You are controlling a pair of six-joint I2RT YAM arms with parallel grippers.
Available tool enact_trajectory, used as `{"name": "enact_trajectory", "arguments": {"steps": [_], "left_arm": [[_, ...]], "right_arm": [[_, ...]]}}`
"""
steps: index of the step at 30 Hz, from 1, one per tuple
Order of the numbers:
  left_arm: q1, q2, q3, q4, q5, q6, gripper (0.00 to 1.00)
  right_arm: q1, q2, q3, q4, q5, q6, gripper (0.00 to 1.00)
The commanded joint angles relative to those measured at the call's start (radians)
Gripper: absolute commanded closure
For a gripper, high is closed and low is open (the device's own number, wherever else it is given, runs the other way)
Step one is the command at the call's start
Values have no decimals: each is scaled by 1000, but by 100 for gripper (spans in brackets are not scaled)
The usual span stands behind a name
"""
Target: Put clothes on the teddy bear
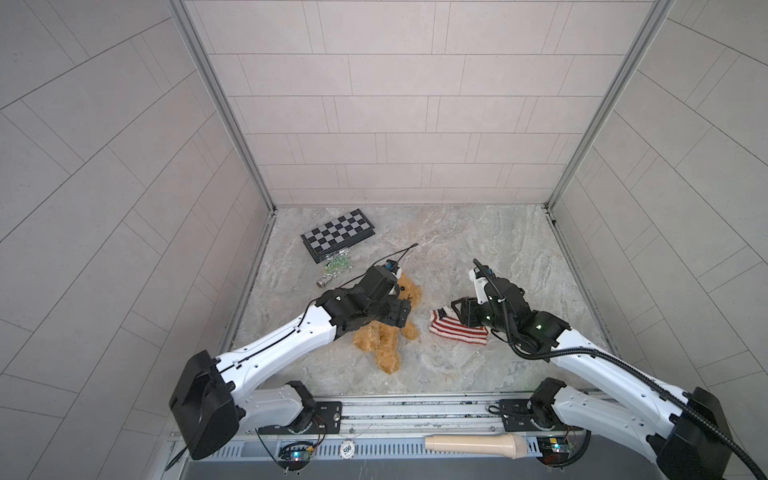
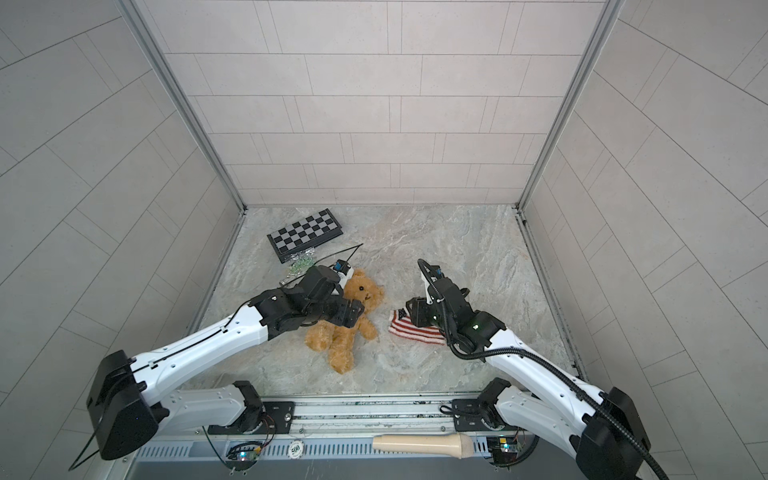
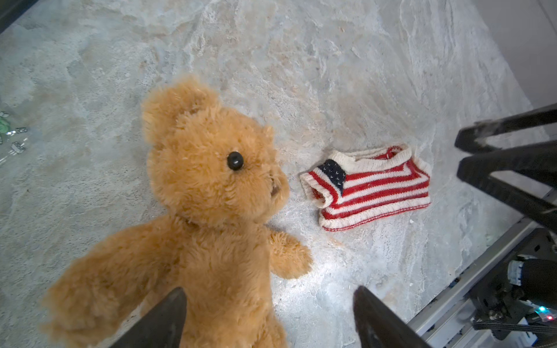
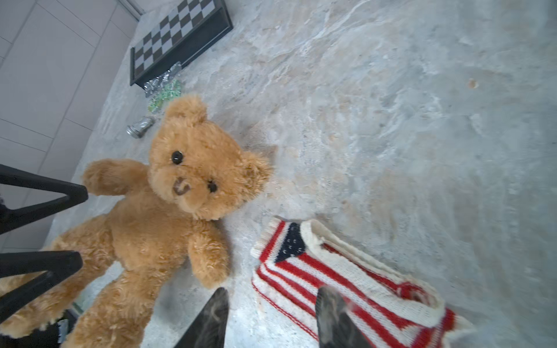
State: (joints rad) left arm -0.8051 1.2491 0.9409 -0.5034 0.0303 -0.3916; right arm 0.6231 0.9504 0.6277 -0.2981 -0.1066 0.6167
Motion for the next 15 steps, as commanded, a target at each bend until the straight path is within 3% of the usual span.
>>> {"name": "enact_trajectory", "arguments": {"steps": [1,15], "left_arm": [[3,53,32,-76,-84,3,9],[1,280,65,-64,-116,25,0]], "right_arm": [[-2,-2,1,-93,52,-74,50],[-2,6,-3,-105,74,-141,49]]}}
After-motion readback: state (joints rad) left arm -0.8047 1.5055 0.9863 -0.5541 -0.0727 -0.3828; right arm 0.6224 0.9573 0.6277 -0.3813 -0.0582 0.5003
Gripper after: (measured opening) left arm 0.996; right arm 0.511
